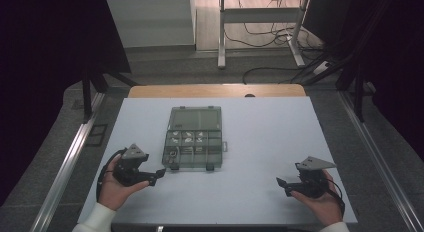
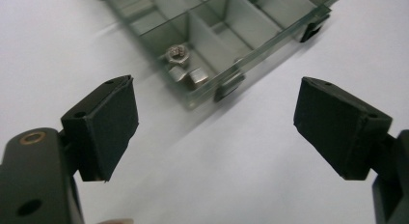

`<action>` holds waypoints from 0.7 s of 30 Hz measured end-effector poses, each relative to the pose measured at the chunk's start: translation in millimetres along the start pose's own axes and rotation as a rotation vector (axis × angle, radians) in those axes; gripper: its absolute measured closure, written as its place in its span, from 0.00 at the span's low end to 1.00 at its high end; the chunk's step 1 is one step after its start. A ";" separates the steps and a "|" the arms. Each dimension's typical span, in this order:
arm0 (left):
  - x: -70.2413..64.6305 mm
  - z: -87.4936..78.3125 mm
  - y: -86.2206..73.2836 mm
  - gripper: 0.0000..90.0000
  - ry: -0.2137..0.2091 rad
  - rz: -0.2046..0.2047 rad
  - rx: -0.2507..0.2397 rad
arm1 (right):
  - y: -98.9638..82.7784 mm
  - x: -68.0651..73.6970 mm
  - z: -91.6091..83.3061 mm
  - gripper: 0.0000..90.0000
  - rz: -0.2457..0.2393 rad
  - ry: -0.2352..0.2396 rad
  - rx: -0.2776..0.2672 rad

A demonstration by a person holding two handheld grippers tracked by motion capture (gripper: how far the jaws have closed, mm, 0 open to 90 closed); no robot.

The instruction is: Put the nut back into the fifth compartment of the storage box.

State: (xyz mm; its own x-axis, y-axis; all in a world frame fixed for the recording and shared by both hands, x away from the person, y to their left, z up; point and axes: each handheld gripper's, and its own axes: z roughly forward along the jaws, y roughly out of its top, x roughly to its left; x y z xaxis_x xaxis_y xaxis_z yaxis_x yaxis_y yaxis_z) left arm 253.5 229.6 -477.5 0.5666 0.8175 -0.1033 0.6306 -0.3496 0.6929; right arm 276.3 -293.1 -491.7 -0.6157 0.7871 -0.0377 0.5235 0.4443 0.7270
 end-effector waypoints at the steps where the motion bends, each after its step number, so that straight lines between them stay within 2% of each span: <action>1: 2.2 -1.7 -3.8 0.18 0.007 -0.008 -0.007 | 1.1 0.9 -0.2 0.14 -0.003 0.001 -0.001; 7: 13.2 -2.6 -18.0 0.18 0.034 -0.035 0.013 | 2.5 4.2 3.0 0.14 -0.013 -0.004 -0.002; 21: 14.3 1.7 -16.3 0.19 0.034 -0.025 0.016 | -1.7 -3.0 0.8 0.14 0.017 -0.008 -0.009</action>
State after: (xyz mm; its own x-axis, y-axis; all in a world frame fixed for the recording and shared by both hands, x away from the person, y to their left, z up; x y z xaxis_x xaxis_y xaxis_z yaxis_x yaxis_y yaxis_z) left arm 252.2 246.2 -491.4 0.5320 0.8413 -0.0958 0.6533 -0.3359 0.6785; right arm 277.7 -295.9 -493.3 -0.6022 0.7978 -0.0305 0.5284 0.4269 0.7339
